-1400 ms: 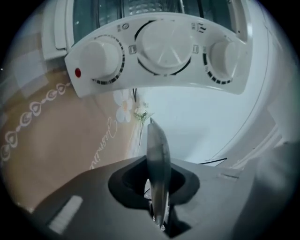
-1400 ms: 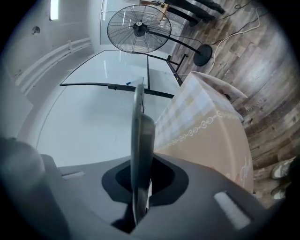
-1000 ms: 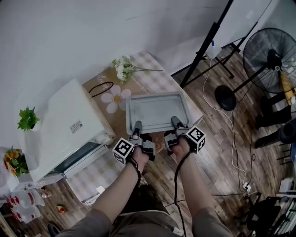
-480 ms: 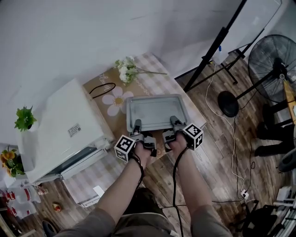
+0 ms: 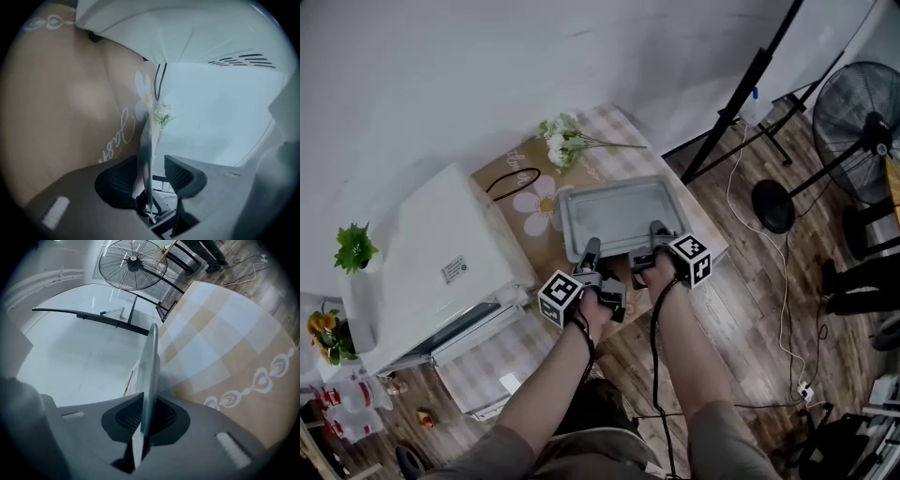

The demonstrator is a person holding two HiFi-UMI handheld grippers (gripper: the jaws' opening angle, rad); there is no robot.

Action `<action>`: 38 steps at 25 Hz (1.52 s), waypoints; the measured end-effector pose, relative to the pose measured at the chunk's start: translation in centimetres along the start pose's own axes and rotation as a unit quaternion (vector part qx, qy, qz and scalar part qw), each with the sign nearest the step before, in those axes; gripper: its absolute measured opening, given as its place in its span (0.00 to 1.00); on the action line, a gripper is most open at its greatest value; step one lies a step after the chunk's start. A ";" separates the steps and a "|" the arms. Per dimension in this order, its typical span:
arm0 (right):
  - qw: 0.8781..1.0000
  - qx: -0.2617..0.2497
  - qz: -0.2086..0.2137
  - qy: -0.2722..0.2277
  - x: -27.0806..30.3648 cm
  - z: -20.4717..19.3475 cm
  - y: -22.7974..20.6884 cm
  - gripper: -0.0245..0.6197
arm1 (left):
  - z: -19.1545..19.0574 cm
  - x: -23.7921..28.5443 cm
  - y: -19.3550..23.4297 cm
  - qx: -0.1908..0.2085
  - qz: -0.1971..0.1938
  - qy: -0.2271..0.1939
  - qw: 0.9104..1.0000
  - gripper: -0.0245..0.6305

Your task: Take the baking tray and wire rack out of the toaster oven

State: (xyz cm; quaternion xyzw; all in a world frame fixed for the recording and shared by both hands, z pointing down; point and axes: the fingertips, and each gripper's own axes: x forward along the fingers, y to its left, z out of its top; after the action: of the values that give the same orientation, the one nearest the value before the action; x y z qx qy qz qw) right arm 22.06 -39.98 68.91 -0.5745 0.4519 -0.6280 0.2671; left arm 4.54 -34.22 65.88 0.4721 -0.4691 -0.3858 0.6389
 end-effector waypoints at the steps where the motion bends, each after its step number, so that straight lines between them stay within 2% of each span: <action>1: 1.000 -0.006 -0.003 0.001 0.3 -0.3 0.1 0.10 | 0.1 -0.2 -0.2 -0.003 0.000 0.001 1.000 0.29; 4: 0.999 -0.042 -0.012 0.023 0.8 -0.9 0.4 0.13 | -0.1 -0.5 -0.9 -0.010 -0.005 0.004 1.000 0.29; 6: 0.997 -0.059 -0.015 0.052 1.0 -1.6 0.6 0.15 | -0.1 -0.6 -0.7 -0.014 0.008 0.008 1.000 0.29; 9: 0.992 -0.071 -0.025 0.098 0.7 -3.1 0.9 0.48 | 0.2 -1.1 0.4 -0.026 0.041 0.015 0.999 0.26; 12: 0.986 -0.099 -0.041 0.129 -0.4 -4.3 1.3 0.67 | 0.7 -1.1 0.6 -0.034 0.047 0.010 0.998 0.26; 13: 0.984 -0.104 -0.046 0.135 -0.8 -4.4 1.3 0.72 | 0.7 -1.0 0.6 -0.033 0.049 0.010 0.998 0.26; 16: 0.981 -0.116 -0.063 0.140 -2.1 -4.4 0.7 0.76 | 0.8 -0.8 0.8 -0.026 0.060 0.012 0.998 0.32; 21: 0.976 -0.145 -0.074 0.143 -3.8 -3.9 0.0 0.77 | -0.6 -1.6 1.6 -0.018 0.084 0.030 0.996 0.37; 24: 0.973 -0.163 -0.071 0.147 -5.1 -4.3 0.2 0.72 | -1.5 -2.3 1.6 -0.008 0.100 0.051 0.994 0.41; 29: 0.968 -0.194 -0.036 0.153 -7.6 -5.0 2.7 0.68 | -2.4 -3.9 -0.1 0.007 0.089 0.062 0.994 0.41; 30: 0.965 -0.213 -0.031 0.149 -8.4 -4.8 3.3 0.64 | -2.9 -4.3 -0.5 0.018 0.084 0.069 0.994 0.41; 32: 0.954 -0.270 -0.023 0.129 -10.2 -3.7 4.7 0.47 | -4.4 -5.0 -1.6 0.052 0.073 0.100 0.991 0.41; 34: 0.939 -0.325 -0.009 0.116 -11.8 -3.6 6.4 0.42 | -4.9 -6.1 -2.8 0.091 0.062 0.125 0.986 0.41; 37: 0.918 -0.379 0.021 0.114 -14.2 -4.6 8.9 0.39 | -5.1 -8.1 -4.9 0.128 0.042 0.150 0.979 0.39; 38: 0.911 -0.396 0.031 0.112 -15.1 -4.9 9.8 0.35 | -5.4 -8.8 -5.8 0.143 0.033 0.161 0.976 0.38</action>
State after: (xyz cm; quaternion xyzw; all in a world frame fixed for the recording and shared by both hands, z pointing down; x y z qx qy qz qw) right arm 18.54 -30.18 53.45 -0.5449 0.7078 -0.4493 -0.0157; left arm 7.15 -26.21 57.62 0.5990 -0.4260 -0.2126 0.6439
